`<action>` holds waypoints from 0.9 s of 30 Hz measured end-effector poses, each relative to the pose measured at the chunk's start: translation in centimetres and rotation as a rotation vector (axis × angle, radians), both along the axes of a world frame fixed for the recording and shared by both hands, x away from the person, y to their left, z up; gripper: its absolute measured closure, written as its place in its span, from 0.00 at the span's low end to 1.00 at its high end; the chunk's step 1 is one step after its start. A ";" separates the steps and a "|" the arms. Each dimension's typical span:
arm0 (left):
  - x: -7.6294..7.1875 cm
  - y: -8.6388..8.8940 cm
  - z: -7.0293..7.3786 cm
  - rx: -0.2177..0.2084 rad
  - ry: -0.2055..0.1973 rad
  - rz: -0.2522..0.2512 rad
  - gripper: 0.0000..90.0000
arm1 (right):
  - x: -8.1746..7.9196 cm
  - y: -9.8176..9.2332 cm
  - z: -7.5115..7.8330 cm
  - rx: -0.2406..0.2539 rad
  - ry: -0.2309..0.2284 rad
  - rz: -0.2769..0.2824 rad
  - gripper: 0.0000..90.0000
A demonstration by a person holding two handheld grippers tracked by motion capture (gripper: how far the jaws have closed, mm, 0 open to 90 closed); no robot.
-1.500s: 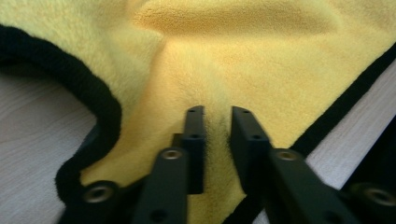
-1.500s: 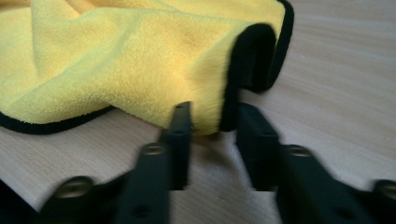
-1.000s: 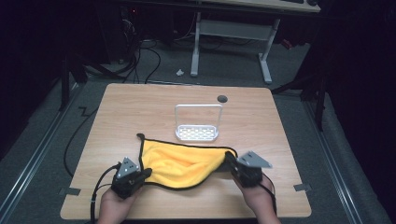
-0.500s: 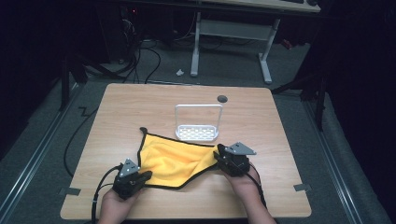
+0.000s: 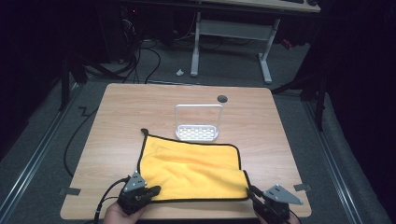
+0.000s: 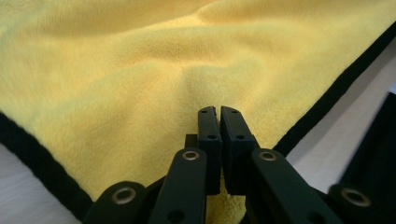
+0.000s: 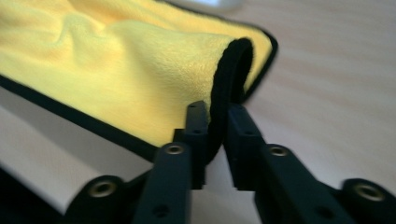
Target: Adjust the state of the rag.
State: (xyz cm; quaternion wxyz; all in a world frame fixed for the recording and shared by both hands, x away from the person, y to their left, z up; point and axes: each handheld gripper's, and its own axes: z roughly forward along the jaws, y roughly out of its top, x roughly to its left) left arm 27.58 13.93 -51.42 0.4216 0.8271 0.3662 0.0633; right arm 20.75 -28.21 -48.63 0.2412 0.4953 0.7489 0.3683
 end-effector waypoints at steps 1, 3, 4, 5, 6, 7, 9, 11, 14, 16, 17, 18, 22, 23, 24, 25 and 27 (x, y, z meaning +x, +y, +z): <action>-0.4 -0.3 0.1 -0.001 0.001 -0.016 0.97 | 0.0 0.0 0.0 0.000 0.000 0.000 0.78; -1.1 -0.9 0.2 0.010 -0.003 -0.037 0.96 | -1.2 -0.9 0.2 -0.015 -0.014 -0.024 0.73; -1.5 -1.0 0.2 0.018 -0.002 -0.044 0.96 | -1.4 -1.1 0.4 -0.014 -0.026 -0.034 0.70; -1.7 -1.0 0.1 0.023 0.003 -0.050 0.95 | -1.1 -0.8 0.9 -0.021 -0.053 -0.034 0.67; -1.9 -0.9 0.1 0.019 0.005 -0.049 0.95 | -0.7 -0.6 1.2 -0.014 -0.065 -0.027 0.67; -2.0 -0.7 0.2 0.010 0.007 -0.045 0.95 | -0.7 -0.6 1.2 -0.014 -0.065 -0.027 0.67; -2.0 -0.2 0.3 -0.011 0.016 -0.030 0.90 | 1.2 0.8 1.9 0.003 -0.092 -0.008 0.67; -1.8 0.4 0.5 -0.028 0.011 -0.021 0.87 | 2.1 1.3 1.7 -0.005 -0.092 0.011 0.67; -0.5 1.6 1.0 -0.065 0.001 0.028 0.71 | 7.0 2.9 -0.6 -0.065 -0.024 0.012 0.69; 0.8 2.4 1.4 -0.091 -0.005 0.061 0.68 | 9.5 2.9 -1.7 -0.069 0.022 -0.021 0.71; 1.6 2.7 1.4 -0.086 -0.002 0.073 0.69 | 10.5 2.8 -2.2 -0.080 0.046 -0.032 0.71; 2.2 2.8 1.1 -0.073 0.010 0.081 0.70 | 11.2 2.8 -2.6 -0.089 0.068 -0.042 0.71; 2.9 1.9 -1.1 -0.009 0.061 0.062 0.71 | 11.6 2.4 -3.7 -0.102 0.102 -0.052 0.69; 2.6 1.5 -1.4 0.002 0.056 0.050 0.71 | 11.6 2.4 -3.7 -0.102 0.102 -0.052 0.69; 2.3 1.1 -1.5 0.004 0.045 0.041 0.71 | 11.4 2.1 -3.7 -0.107 0.101 -0.059 0.69; 2.0 0.5 -1.4 0.006 0.048 0.017 0.71 | 11.2 1.7 -3.6 -0.116 0.103 -0.072 0.69; 1.4 -0.4 -1.4 0.015 0.041 -0.017 0.71 | 10.5 -0.1 -3.7 -0.117 0.099 -0.106 0.69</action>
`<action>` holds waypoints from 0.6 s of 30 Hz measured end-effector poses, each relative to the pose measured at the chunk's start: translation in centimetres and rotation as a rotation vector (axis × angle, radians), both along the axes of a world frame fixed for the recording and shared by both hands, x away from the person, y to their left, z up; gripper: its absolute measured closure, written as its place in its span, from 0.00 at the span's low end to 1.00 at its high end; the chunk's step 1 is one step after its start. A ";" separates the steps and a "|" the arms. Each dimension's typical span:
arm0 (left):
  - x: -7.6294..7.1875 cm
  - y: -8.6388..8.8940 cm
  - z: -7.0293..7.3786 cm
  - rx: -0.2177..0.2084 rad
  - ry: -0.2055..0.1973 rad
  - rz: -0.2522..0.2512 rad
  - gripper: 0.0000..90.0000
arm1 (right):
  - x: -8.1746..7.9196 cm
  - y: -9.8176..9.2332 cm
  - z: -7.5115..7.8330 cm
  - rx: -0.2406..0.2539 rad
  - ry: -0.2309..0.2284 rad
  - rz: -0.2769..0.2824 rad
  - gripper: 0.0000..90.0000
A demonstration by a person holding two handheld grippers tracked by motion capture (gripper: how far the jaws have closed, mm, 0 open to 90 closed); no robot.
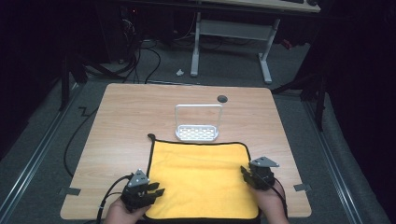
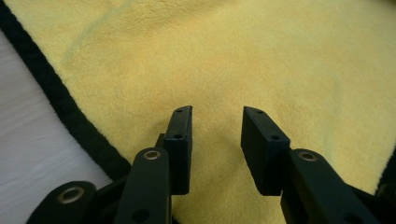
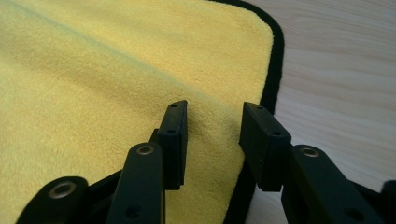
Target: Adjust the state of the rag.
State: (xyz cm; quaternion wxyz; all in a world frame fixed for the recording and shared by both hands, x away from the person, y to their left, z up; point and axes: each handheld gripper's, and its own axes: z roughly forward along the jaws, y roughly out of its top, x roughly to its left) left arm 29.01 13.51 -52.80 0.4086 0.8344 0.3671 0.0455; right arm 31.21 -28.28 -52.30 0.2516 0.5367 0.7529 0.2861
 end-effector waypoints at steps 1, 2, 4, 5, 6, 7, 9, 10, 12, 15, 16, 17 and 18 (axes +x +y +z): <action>-0.3 -0.6 0.0 -0.006 0.004 -0.019 0.71 | -0.2 -0.8 0.0 -0.002 -0.001 -0.012 0.69; -0.5 -1.1 0.0 -0.019 0.017 -0.038 0.71 | -0.3 -1.5 0.0 -0.002 -0.004 -0.030 0.69; -1.1 -2.5 -0.1 -0.034 0.021 -0.076 0.71 | -0.4 -2.3 0.0 -0.007 -0.003 -0.045 0.69; -1.3 -3.1 -0.1 -0.033 0.015 -0.097 0.70 | -0.3 -3.7 0.1 -0.010 -0.004 -0.076 0.69; -1.4 -3.7 -0.1 -0.027 0.006 -0.114 0.70 | -0.3 -3.7 0.1 -0.010 -0.004 -0.076 0.69; -1.5 -4.1 -0.1 -0.018 -0.010 -0.123 0.70 | -0.1 -4.6 0.1 -0.012 -0.004 -0.091 0.69; -1.4 -4.5 -0.1 -0.014 -0.019 -0.130 0.69 | 0.0 -4.9 0.1 -0.005 -0.002 -0.093 0.68; -1.2 -4.4 0.0 -0.020 -0.009 -0.130 0.67 | 0.1 -4.9 0.3 -0.001 -0.003 -0.093 0.65; -0.7 -3.9 0.4 -0.035 -0.022 -0.114 0.66 | -0.1 -4.6 0.6 0.015 -0.020 -0.084 0.65; 1.3 -2.2 1.1 -0.066 -0.058 -0.033 0.60 | -1.6 -1.6 2.3 0.046 -0.105 0.008 0.63; 2.3 -1.6 1.3 -0.075 -0.066 0.008 0.59 | -2.0 -0.6 2.5 0.049 -0.117 0.039 0.63; 4.4 -0.7 1.3 -0.079 -0.079 0.079 0.59 | -2.3 0.5 2.7 0.056 -0.127 0.068 0.62; 4.4 -0.7 1.3 -0.079 -0.079 0.079 0.58 | -2.3 0.5 2.7 0.056 -0.127 0.068 0.62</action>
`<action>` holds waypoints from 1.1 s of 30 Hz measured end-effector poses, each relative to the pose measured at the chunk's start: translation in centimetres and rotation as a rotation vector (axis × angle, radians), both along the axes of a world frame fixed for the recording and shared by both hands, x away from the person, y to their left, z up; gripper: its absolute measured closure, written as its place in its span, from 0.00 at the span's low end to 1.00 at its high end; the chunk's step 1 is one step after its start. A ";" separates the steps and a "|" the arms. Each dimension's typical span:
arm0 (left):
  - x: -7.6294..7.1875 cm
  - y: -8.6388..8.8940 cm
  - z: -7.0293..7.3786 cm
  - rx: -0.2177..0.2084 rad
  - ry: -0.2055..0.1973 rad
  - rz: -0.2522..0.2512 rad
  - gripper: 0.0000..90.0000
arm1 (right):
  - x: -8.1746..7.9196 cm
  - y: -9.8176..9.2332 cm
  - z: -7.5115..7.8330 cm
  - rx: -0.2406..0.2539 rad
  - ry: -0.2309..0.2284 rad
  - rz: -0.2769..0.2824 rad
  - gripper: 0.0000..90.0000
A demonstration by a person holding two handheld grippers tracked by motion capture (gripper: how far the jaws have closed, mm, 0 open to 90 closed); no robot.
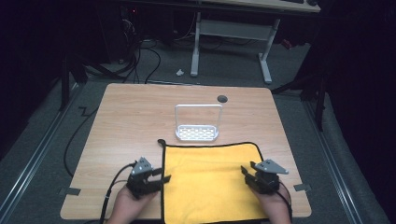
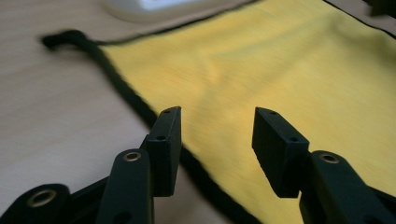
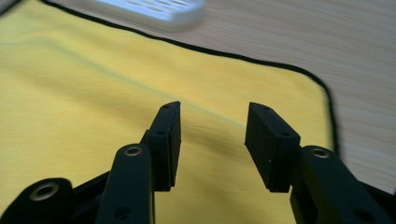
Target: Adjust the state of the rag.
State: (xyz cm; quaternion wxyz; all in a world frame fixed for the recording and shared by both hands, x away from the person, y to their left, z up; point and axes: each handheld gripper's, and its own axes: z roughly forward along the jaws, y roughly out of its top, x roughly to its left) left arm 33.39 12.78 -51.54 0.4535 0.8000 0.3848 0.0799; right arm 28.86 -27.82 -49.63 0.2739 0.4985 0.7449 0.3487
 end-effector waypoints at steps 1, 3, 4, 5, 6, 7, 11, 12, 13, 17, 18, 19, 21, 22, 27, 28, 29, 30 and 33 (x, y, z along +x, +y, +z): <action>1.1 0.2 -0.1 0.003 0.002 0.031 0.57 | -0.7 2.2 0.1 0.013 0.001 0.059 0.62; 3.1 0.5 -0.3 -0.002 0.016 0.082 0.54 | -1.3 4.4 -0.2 0.002 0.007 0.129 0.62; 4.0 0.4 -0.4 0.002 0.017 0.107 0.54 | -1.3 4.4 -0.2 0.002 0.007 0.129 0.62; 4.9 0.2 -0.4 0.010 0.025 0.120 0.53 | -1.5 5.4 -0.5 0.001 0.021 0.159 0.62; 5.7 -0.1 -0.6 0.007 0.034 0.134 0.52 | -1.8 6.9 -1.2 -0.025 0.037 0.203 0.62; 6.4 -0.4 -0.7 0.020 0.049 0.145 0.52 | -1.8 6.9 -1.2 -0.025 0.037 0.203 0.62; 8.5 -1.3 -1.5 0.028 0.101 0.186 0.51 | -2.0 8.1 -2.8 -0.077 0.091 0.233 0.66; 8.6 -1.5 -1.6 0.018 0.097 0.195 0.51 | -2.0 8.1 -2.8 -0.077 0.091 0.233 0.66; 8.8 -1.7 -1.5 0.020 0.100 0.205 0.52 | -2.0 8.1 -3.0 -0.078 0.096 0.231 0.67; 8.7 -3.2 -1.4 0.084 0.077 0.166 0.79 | -1.4 8.2 -3.0 -0.052 0.108 0.227 0.70; 8.8 -3.3 -1.4 0.084 0.087 0.161 0.88 | -1.3 8.2 -3.1 -0.050 0.108 0.222 0.71; 9.1 -3.3 -1.4 0.088 0.090 0.165 0.88 | -1.3 8.2 -3.1 -0.050 0.108 0.222 0.71; 9.7 -3.0 -1.5 0.065 0.100 0.176 0.94 | -1.0 8.3 -3.1 -0.048 0.109 0.222 0.71; 10.0 -2.8 -1.6 0.065 0.096 0.189 0.95 | -0.8 8.4 -3.0 -0.049 0.110 0.222 0.71; 10.7 -1.7 -1.8 -0.003 0.071 0.199 0.96 | -0.7 10.5 -1.5 -0.030 0.078 0.263 0.69; 10.7 -1.6 -1.8 -0.018 0.068 0.197 0.96 | -0.7 10.5 -1.5 -0.030 0.078 0.263 0.69; 10.8 -1.4 -1.9 -0.036 0.079 0.196 0.96 | -0.8 11.5 -1.2 -0.021 0.068 0.282 0.68; 10.9 -1.3 -2.0 -0.046 0.092 0.191 0.96 | -1.0 12.5 -0.9 -0.006 0.062 0.306 0.67; 10.6 -1.2 -2.0 -0.056 0.074 0.179 0.96 | -1.4 15.6 -0.6 0.033 0.069 0.370 0.63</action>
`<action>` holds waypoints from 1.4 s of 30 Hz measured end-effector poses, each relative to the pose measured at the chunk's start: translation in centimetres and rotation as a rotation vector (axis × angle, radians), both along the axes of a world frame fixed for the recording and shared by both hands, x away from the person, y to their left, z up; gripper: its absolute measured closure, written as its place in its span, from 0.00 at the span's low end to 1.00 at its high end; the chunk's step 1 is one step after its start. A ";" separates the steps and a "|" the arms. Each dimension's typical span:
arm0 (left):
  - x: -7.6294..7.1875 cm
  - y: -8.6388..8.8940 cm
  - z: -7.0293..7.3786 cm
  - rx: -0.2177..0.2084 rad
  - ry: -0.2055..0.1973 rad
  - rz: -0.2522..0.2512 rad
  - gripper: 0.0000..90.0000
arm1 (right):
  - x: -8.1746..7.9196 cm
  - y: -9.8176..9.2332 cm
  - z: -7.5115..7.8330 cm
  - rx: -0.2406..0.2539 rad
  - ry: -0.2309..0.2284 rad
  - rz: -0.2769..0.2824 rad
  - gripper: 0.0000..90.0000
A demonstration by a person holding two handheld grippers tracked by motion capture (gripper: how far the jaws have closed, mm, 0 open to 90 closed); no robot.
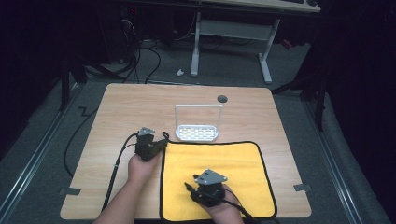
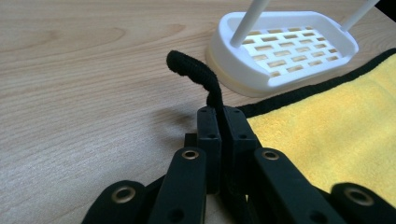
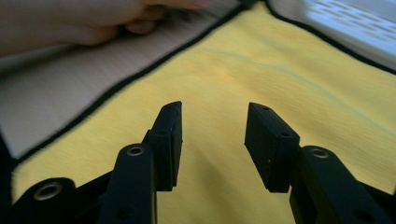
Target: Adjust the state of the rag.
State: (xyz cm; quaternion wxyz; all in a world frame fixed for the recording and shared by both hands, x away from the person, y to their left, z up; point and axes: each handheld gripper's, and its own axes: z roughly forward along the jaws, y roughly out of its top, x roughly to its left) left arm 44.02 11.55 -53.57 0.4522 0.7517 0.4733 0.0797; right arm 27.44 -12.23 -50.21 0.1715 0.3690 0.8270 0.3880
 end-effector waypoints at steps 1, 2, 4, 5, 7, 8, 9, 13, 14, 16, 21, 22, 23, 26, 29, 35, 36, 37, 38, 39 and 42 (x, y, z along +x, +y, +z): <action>-0.1 0.0 0.0 0.000 -0.009 -0.002 0.96 | -0.1 1.0 -0.1 0.003 0.004 0.022 0.63; -0.2 -0.1 0.0 0.006 -0.011 -0.001 0.96 | -0.3 1.9 -0.1 0.003 0.002 0.042 0.63; -0.2 -0.1 -0.1 0.003 -0.004 0.008 0.96 | -0.7 3.8 -0.3 -0.001 0.000 0.087 0.63; -0.1 0.0 -0.1 0.002 -0.001 0.007 0.96 | -0.8 4.3 -0.4 -0.001 -0.003 0.101 0.63; -0.1 0.0 -0.1 -0.005 0.002 0.010 0.95 | -1.1 6.1 -1.0 -0.004 0.017 0.140 0.63; -0.1 0.0 -0.1 -0.005 0.004 0.012 0.96 | -1.2 6.5 -1.3 -0.014 0.021 0.150 0.63; -0.1 0.0 -0.1 -0.002 0.002 0.012 0.96 | -1.2 7.0 -1.5 -0.015 0.025 0.158 0.63; -0.2 0.0 -0.1 0.003 0.000 0.011 0.96 | -1.4 7.7 -2.1 -0.028 0.033 0.171 0.62; -0.2 0.0 -0.1 0.002 -0.002 0.009 0.96 | -1.4 7.8 -2.2 -0.034 0.037 0.176 0.62; -0.2 0.0 -0.1 0.003 -0.001 0.009 0.96 | -1.3 8.1 -2.7 -0.051 0.046 0.170 0.61; -0.2 0.0 -0.1 0.001 -0.004 0.007 0.96 | -1.4 8.2 -2.9 -0.075 0.018 0.174 0.68; -0.2 0.0 -0.1 0.002 -0.001 0.008 0.96 | -1.4 8.2 -2.9 -0.081 0.003 0.176 0.71; -0.1 0.0 -0.1 0.001 0.002 0.009 0.96 | -1.4 8.2 -2.9 -0.086 0.004 0.170 0.76; -0.1 0.0 -0.1 0.000 0.003 0.010 0.96 | -1.2 8.1 -2.9 -0.105 -0.013 0.159 0.86; -0.1 0.0 -0.1 0.000 0.003 0.009 0.96 | -1.2 8.1 -2.8 -0.121 -0.014 0.157 0.89; -0.1 0.1 -0.1 -0.008 0.003 0.005 0.96 | -0.9 8.0 -2.7 -0.111 -0.014 0.167 0.92; -0.1 0.1 -0.1 -0.013 0.000 0.006 0.96 | -1.0 7.9 -2.6 -0.108 -0.015 0.166 0.92; -0.2 0.2 -0.1 -0.021 -0.003 0.006 0.96 | -1.0 7.8 -2.4 -0.089 -0.028 0.162 0.93; -0.2 0.3 0.0 -0.027 -0.007 0.010 0.96 | -1.0 7.8 -2.4 -0.089 -0.028 0.162 0.93; -0.3 0.4 0.0 -0.042 -0.012 0.014 0.96 | -1.1 7.7 -2.2 -0.084 -0.029 0.162 0.93; -0.3 0.7 0.0 -0.064 -0.013 0.020 0.96 | -1.2 7.6 -1.6 -0.065 -0.048 0.161 0.93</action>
